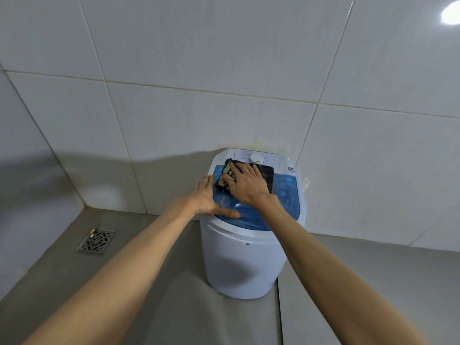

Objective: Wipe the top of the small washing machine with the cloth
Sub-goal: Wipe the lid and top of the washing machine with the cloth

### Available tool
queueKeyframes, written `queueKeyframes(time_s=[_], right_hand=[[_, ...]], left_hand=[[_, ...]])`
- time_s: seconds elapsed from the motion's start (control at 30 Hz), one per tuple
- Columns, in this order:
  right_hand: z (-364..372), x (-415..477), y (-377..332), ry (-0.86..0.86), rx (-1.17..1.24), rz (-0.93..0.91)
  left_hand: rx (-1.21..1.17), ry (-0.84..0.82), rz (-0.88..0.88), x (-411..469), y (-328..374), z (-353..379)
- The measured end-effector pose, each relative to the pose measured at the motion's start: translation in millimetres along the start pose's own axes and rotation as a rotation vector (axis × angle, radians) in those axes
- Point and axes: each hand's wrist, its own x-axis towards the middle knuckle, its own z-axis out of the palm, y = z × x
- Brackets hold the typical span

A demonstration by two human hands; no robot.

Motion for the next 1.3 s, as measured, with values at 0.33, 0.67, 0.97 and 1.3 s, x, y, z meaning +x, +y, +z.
queueKeyframes(time_s=[0.33,0.67,0.97,1.3], right_hand=[[0,71,-27,-0.070,-0.062,0.139],[7,65,-24,0.051,0.026,0.104],[-4,-1,13,0.041,0.076,0.080],[-39,-11,56,0.366,0.267,0.444]], left_hand=[[0.014,-0.011,0.022,8,-6,3],[0.037,-0.021,-0.005,6,0,0],[0.088,-0.054,-0.045,6,0,-3],[0.047,-0.070,0.000,7,-1,-4]])
